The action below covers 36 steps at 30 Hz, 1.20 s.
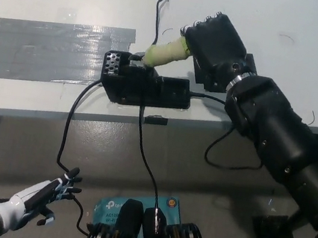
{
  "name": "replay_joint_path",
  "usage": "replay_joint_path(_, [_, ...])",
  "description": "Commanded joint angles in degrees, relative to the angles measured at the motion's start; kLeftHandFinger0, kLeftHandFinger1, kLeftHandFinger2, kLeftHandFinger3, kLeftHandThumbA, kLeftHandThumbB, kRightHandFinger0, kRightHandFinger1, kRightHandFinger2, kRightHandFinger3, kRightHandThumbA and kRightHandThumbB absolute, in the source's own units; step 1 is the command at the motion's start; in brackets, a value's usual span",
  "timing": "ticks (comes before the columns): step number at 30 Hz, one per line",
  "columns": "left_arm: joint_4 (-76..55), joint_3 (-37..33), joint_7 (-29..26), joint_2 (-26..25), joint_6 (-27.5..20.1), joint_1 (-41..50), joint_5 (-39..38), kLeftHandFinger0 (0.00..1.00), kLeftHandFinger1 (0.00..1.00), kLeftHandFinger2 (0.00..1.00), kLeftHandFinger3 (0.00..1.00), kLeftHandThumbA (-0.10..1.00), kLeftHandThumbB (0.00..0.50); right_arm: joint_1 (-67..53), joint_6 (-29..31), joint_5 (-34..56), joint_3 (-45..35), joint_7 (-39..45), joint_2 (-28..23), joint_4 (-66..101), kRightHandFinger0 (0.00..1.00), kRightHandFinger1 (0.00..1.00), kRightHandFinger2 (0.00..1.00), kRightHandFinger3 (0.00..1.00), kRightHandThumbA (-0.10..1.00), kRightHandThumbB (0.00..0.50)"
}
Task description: The robot uses its right hand to grab and lift the soldering gun kept on the middle of the table and puts it in its base
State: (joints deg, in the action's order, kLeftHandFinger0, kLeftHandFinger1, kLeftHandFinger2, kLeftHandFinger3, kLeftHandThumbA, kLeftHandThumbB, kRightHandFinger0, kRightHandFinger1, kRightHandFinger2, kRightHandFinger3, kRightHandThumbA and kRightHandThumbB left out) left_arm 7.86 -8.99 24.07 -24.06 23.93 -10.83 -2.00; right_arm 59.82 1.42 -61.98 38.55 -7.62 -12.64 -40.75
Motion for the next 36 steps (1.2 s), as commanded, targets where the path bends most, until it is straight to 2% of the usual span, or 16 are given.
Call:
replay_joint_path(1, [-1.4,0.1,0.8,-0.8,-0.7,-0.4,0.1,0.98,0.97,0.98,1.0,1.0,0.385,0.9,1.5,0.5,-0.4,-4.2,1.1,-0.1,0.0,0.0,0.34,0.08,-0.1,0.033])
replay_joint_path(3, [-1.3,-0.1,0.9,-0.8,-0.8,-0.5,0.3,0.97,0.98,0.97,1.0,1.0,0.39,0.6,1.4,0.8,-0.6,-4.7,1.1,0.1,0.0,0.01,0.39,0.16,-0.1,0.035])
replay_joint_path(4, [-1.1,-0.2,0.8,-0.6,-0.7,-0.8,0.4,0.97,0.99,0.97,1.0,1.0,0.4,0.4,0.9,0.4,-0.4,-4.1,0.9,0.9,0.0,0.05,0.44,0.22,-0.1,0.064])
replay_joint_path(7, [-1.1,-0.2,0.9,-0.6,-0.8,-0.8,0.2,0.99,1.0,0.99,1.0,1.0,0.4,0.7,1.1,-0.7,0.4,-5.8,0.6,0.8,0.0,0.12,0.54,0.21,-0.1,0.022])
replay_joint_path(8, [-1.2,-0.3,0.9,-0.6,-0.7,-0.8,0.3,0.99,1.0,0.99,1.0,1.0,0.409,1.2,1.0,-1.7,1.0,-6.3,0.4,0.5,0.0,0.13,0.56,0.31,-0.1,0.035])
replay_joint_path(9, [-1.3,-0.3,0.9,-0.7,-0.5,-0.8,0.3,0.99,0.99,0.99,1.0,1.0,0.405,1.7,1.6,-1.2,0.8,-6.4,0.3,0.5,0.0,0.14,0.58,0.28,-0.1,0.06])
replay_joint_path(10, [-1.5,-0.2,0.9,-0.8,-0.4,-0.7,0.3,0.99,1.0,0.99,1.0,1.0,0.387,2.3,1.9,-1.0,0.7,-7.5,0.4,0.3,0.0,0.15,0.57,0.38,-0.1,0.099])
replay_joint_path(13, [-1.4,0.2,1.1,-0.7,-0.6,-0.7,-0.2,1.0,1.0,0.99,1.0,1.0,0.368,4.8,3.2,0.8,-0.7,-7.3,0.6,0.3,0.0,0.14,0.52,0.49,-0.1,0.096])
replay_joint_path(14, [-1.2,0.2,1.0,-0.8,-1.0,-0.6,-0.2,1.0,1.0,0.99,1.0,1.0,0.38,5.6,2.6,-0.4,0.1,-6.6,0.4,0.0,0.01,0.18,0.6,0.87,-0.1,0.104])
replay_joint_path(15, [-1.2,0.2,0.9,-0.8,-0.9,-0.4,-0.1,1.0,1.0,0.99,1.0,1.0,0.38,6.0,1.4,-1.9,1.0,-5.4,0.1,0.6,0.34,0.48,0.81,1.0,0.04,0.174])
replay_joint_path(16, [-1.2,0.2,0.8,-0.8,-0.9,-0.2,0.1,1.0,1.0,0.97,1.0,1.0,0.383,6.1,0.1,-3.2,1.7,-4.4,-0.2,1.4,0.62,0.78,0.97,1.0,0.24,0.306])
replay_joint_path(17, [-1.2,0.1,0.7,-0.9,-1.0,-0.2,0.2,0.99,1.0,0.97,1.0,1.0,0.376,6.0,-1.5,-4.7,2.4,-3.0,-0.4,2.5,1.0,1.0,1.0,1.0,0.44,0.467])
replay_joint_path(18, [-1.1,0.1,0.6,-0.9,-1.1,-0.2,0.4,0.99,0.99,0.97,1.0,1.0,0.381,5.9,-3.7,-6.6,3.3,-0.2,-0.7,4.0,1.0,1.0,1.0,1.0,0.61,0.499])
replay_joint_path(19, [-0.7,0.1,0.5,-0.8,-1.3,-0.2,0.4,0.98,0.99,0.98,1.0,1.0,0.386,5.8,-4.8,-7.3,3.8,3.1,-0.9,5.6,1.0,1.0,1.0,1.0,0.67,0.5])
replay_joint_path(25, [-1.0,-0.1,0.7,-1.2,-1.2,0.2,0.7,0.98,0.99,1.0,1.0,1.0,0.385,5.1,-9.7,-8.3,4.4,17.4,-0.4,10.4,1.0,1.0,1.0,1.0,0.8,0.5])
replay_joint_path(36, [-0.4,0.7,0.6,-0.9,-1.1,0.5,-0.1,1.0,1.0,1.0,1.0,1.0,0.388,2.8,-13.5,-3.6,-0.1,35.9,-1.7,22.6,1.0,1.0,1.0,1.0,0.74,0.5])
